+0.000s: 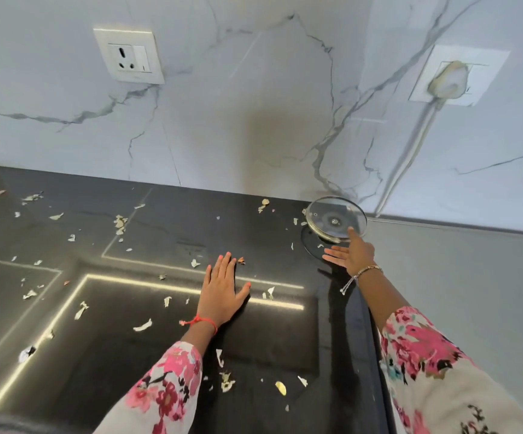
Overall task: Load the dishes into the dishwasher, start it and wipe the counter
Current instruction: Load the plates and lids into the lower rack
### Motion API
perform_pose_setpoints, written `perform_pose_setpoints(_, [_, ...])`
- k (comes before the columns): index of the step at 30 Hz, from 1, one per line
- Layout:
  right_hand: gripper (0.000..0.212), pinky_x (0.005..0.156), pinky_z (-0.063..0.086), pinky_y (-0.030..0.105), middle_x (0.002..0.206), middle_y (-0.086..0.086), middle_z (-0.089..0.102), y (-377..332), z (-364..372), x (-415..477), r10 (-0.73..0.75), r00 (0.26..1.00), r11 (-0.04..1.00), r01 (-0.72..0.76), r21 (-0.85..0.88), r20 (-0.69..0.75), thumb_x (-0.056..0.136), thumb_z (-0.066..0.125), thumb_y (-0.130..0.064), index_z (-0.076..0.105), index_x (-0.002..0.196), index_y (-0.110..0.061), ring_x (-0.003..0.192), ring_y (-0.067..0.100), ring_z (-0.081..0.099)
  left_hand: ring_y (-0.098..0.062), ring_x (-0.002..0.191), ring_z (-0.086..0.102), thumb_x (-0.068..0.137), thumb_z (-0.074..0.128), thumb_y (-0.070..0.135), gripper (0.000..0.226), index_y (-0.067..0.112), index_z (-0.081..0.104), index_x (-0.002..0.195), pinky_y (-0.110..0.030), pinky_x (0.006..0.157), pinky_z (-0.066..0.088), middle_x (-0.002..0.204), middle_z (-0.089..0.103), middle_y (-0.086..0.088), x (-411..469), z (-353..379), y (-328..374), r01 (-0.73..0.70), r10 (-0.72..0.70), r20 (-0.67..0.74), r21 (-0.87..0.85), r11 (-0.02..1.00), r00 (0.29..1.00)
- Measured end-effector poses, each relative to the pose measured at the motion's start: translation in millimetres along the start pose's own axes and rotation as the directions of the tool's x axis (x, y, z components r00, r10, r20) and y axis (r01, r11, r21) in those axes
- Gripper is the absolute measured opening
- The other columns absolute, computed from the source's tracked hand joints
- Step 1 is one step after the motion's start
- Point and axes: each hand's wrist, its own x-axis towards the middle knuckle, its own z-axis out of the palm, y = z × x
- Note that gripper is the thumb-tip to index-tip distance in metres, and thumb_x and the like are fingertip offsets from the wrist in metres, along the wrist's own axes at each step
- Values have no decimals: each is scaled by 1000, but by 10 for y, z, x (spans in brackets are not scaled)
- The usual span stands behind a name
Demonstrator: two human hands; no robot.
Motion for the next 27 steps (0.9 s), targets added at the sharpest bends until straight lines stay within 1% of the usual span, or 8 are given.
perform_pose_setpoints(2, [38, 76, 52, 55, 101, 33, 55, -41, 15, 171, 55, 998, 997, -55, 50, 17, 95, 53, -24, 40, 121, 1, 83, 44, 61, -18, 145, 11, 77, 12, 64, 87, 11, 29, 144, -35, 116, 4, 154, 21, -4, 5, 38, -17, -13, 14, -33, 7, 1000, 999])
perform_pose_setpoints(4, [41, 79, 49, 57, 115, 35, 53, -69, 24, 290, 108, 994, 989, -110, 102, 24, 93, 55, -14, 39, 126, 3, 102, 49, 58, -17, 144, 12, 77, 14, 64, 85, 12, 30, 143, -34, 116, 4, 154, 23, -3, 1, 37, -17, -15, 15, -50, 5, 1000, 999])
perform_pose_setpoints(9, [7, 78, 45, 57, 130, 28, 50, -26, 57, 447, 136, 990, 977, -138, 164, 24, 94, 44, 4, 49, 97, 1, 117, 42, 52, -14, 145, 9, 76, 13, 65, 85, 16, 29, 143, -31, 116, 0, 154, 20, 1, 11, 33, -14, -4, 5, -40, 19, 1000, 999])
perform_pose_setpoints(14, [8, 82, 49, 54, 99, 25, 60, 121, 37, 297, 55, 998, 990, -56, 131, 11, 92, 44, 8, 50, 94, 1, 87, 31, 62, -14, 145, 9, 76, 13, 66, 86, 16, 28, 144, -31, 116, 0, 155, 19, 1, -5, 14, -18, -1, 1, -29, -4, 1000, 1000])
perform_pose_setpoints(18, [11, 80, 49, 50, 71, 16, 68, 308, -59, 46, 45, 996, 993, -53, 107, 76, 92, 45, 6, 52, 87, -2, 90, 31, 62, -16, 145, 6, 83, 19, 64, 81, 14, 22, 146, -33, 117, 1, 156, 14, -1, -48, -21, -9, 2, -1, 35, -28, 1000, 999])
perform_pose_setpoints(20, [14, 78, 50, 49, 83, 18, 64, 380, -132, -92, 55, 995, 993, -63, 99, 87, 91, 46, 5, 53, 102, 1, 90, 32, 62, -18, 145, 10, 92, 38, 50, 67, 11, 24, 145, -36, 117, 5, 155, 16, -3, -79, -89, 7, 12, -6, 73, -80, 997, 997])
perform_pose_setpoints(22, [33, 73, 50, 46, 98, 20, 60, 462, -226, -255, 68, 995, 990, -78, 119, 79, 90, 47, 5, 46, 123, 2, 89, 34, 60, -20, 142, 20, 94, 48, 35, 58, 7, 31, 141, -38, 117, 12, 152, 26, -6, -184, -208, 32, 22, -8, 85, -156, 987, 996])
perform_pose_setpoints(27, [45, 46, 53, 34, 122, 25, 56, 780, -497, -868, 70, 996, 993, -75, 93, 53, 87, 50, 2, 42, 131, 1, 82, 36, 62, -23, 132, 37, 91, 54, 24, 45, 2, 46, 129, -35, 113, 23, 140, 42, -9, -921, -407, 108, -14, 13, -6, -244, 970, 1000])
